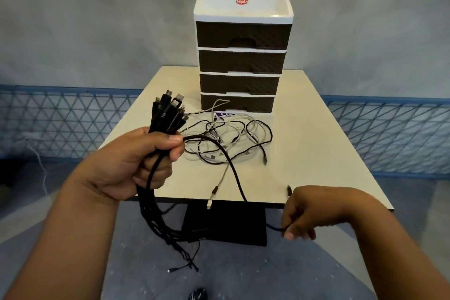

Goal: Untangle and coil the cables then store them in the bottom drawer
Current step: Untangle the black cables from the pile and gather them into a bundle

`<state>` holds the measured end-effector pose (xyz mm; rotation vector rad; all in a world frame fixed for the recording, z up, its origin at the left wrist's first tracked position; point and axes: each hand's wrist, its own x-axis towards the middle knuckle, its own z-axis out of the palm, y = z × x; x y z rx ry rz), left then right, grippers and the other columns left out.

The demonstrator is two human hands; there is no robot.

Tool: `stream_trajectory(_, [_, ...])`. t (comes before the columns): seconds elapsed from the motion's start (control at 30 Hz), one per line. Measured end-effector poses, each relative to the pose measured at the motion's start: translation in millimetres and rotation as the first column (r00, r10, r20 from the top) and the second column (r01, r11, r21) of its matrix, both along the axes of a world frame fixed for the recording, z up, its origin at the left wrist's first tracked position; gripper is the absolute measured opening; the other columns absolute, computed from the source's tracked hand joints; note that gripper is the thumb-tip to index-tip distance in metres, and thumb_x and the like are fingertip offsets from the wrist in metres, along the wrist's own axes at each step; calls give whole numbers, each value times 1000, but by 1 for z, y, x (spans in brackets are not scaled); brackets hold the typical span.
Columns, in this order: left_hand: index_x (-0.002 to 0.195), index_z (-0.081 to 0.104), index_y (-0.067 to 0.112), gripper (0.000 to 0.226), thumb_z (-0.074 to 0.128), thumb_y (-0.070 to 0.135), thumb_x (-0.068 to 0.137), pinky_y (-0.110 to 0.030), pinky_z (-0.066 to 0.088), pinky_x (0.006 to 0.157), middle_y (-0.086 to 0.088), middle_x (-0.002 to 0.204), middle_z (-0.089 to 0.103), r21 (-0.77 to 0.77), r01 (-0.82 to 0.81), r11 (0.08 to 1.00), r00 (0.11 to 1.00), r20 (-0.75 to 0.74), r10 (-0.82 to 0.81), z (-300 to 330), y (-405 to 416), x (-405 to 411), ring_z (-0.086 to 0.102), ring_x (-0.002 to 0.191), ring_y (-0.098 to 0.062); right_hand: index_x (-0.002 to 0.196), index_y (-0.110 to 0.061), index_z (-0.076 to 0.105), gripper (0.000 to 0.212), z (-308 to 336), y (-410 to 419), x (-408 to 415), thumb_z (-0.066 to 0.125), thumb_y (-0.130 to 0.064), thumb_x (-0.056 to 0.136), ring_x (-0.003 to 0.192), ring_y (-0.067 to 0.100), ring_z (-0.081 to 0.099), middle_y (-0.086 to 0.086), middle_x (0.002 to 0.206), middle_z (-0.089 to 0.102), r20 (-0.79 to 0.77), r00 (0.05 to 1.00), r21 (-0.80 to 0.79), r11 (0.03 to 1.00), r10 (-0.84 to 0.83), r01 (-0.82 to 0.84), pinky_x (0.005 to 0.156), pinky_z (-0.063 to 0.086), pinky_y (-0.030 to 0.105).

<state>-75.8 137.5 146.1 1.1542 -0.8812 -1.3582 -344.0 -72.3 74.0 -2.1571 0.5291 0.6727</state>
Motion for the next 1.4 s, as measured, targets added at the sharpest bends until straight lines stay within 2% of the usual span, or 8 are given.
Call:
stream_trajectory(0.27, [65,64,17,23,68,39,69,-16,10,42,9,45,19,99,-83,992,978,198,62,-25,12,-33,14,41,-9,102,-24,72,12,-36,42,31,66,-26,92,80,20,69,-3,99,73,302,952,-16,998,-51,58,81,55,36])
stream_trajectory(0.43, [68,66,17,22,67,39,72,-21,7,45,9,43,21,141,-38,989,961,275,-2,-32,10,-55,16,41,-10,137,-37,47,48,-21,66,48,64,-30,93,114,-2,56,-18,129,56,676,692,116,964,-254,240,95,49,20])
stream_trajectory(0.57, [70,66,16,22,61,30,86,-21,7,44,9,43,20,121,-42,992,963,270,8,-29,7,-63,16,39,-9,117,-24,62,20,-17,78,52,50,-27,101,97,5,65,-7,99,69,749,627,112,973,-215,199,87,50,23])
stream_trajectory(0.7, [94,71,13,28,53,34,97,-17,12,42,7,50,20,117,-243,963,907,379,182,-30,2,-64,20,39,-7,97,-18,63,28,-38,79,44,38,-28,105,64,21,63,-4,58,54,712,628,215,949,-313,229,68,45,30])
stream_trajectory(0.87, [90,60,13,29,46,38,99,-15,13,38,9,48,23,-36,-383,923,904,191,382,-22,-6,-61,16,39,-5,90,-8,57,32,-103,74,29,36,-25,106,60,28,65,3,54,52,416,781,311,880,-467,360,57,46,27])
stream_trajectory(1.13, [83,57,20,29,45,39,100,-14,18,33,12,43,24,-231,-411,882,908,-14,419,17,-17,-59,18,35,-2,87,-15,56,26,-174,77,11,46,-34,102,84,20,58,5,87,59,103,949,-110,945,-298,308,69,43,28])
stream_trajectory(1.2, [81,57,21,30,43,39,100,-14,18,33,11,41,24,-242,-406,881,912,-43,408,22,-21,-60,19,34,-1,115,-18,58,23,-162,78,13,50,-33,101,108,22,59,3,113,60,68,966,-114,959,-251,258,83,45,26])
stream_trajectory(1.4, [73,48,22,33,42,39,101,-14,16,34,11,41,24,-217,-338,916,941,-83,327,18,-39,-78,17,34,-2,154,-31,20,83,-72,71,16,61,-29,82,143,9,30,-8,158,28,455,848,102,962,-272,253,116,30,28])
